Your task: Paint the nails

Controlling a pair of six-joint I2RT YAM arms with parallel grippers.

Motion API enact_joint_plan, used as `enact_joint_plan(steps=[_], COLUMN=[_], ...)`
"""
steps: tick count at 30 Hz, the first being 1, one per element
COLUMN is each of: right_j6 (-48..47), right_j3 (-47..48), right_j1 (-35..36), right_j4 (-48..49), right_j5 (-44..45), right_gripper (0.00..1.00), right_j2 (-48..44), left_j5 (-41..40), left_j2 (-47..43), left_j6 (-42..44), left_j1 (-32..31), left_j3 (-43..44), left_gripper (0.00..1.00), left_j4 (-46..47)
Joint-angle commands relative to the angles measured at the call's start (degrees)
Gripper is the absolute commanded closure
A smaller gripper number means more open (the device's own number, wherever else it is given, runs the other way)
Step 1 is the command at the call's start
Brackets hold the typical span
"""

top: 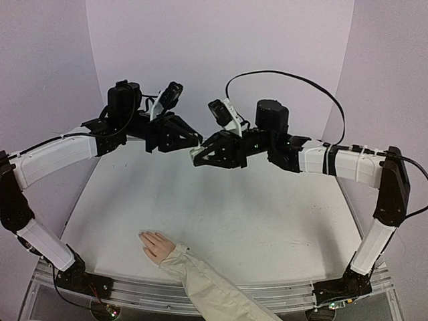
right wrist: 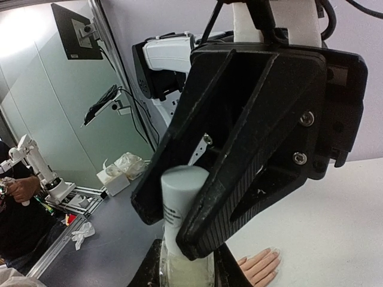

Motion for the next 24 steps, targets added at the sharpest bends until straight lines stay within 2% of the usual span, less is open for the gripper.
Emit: enact_joint_plan(steps=[1,4,5,6,9,13,16,20,24], right_j6=[-0.1,-4.7,-8.2,-9.8,-11.8,-13.4,-15.3,-16.4,-18.0], right_j3=[-2.2,-5.5,-6.0,-6.3,-7.8,-6.9,-3.3,2.4,5.5], right_j1=[-0.9,-1.3,-1.3,-1.3,-0.9,4.0,8.9,13.0,14.8], right_j4=[13.2,9.7,5.8,4.0,2.6,1.7,0.2,-0.8,-1.0], right_j5=[4.7,14.0,18.1,22.6,35.7,60.6,80.8,91.5,92.3], right_gripper=[1.0,1.0,1.0,1.0,1.0,1.0,1.0,1.0,1.0], right_j2=[-8.5,-9.7,-9.9,-10.0,-9.8,-7.4,-3.4,1.8,4.7], left_j5=[-2.2,-9.1,-14.5,-18.7,-29.8,-44.5,-46.7,-48.7,-49.8], left_j2=[1.5,-2.6,-4.7,-6.7,-12.0,-16.3,-16.5,-15.4,-13.7], left_j6=[-1.4,-2.9,-3.2,-3.7,-6.6,-17.8,-22.6,-24.1,-23.0], left_j1=[0.7,2.5,2.7,2.9,3.0,3.0,3.0,2.3,1.6], left_j3=[0.0,-3.3,-4.7,-6.3,-10.0,-12.0,-11.4,-10.1,-8.8], left_gripper=[0.77,0.46,0.37,0.31,0.22,0.19,0.19,0.2,0.26], left_j4=[-4.9,-4.9,-4.8,-4.9,-4.9,-4.9,-4.9,-4.9,-4.9])
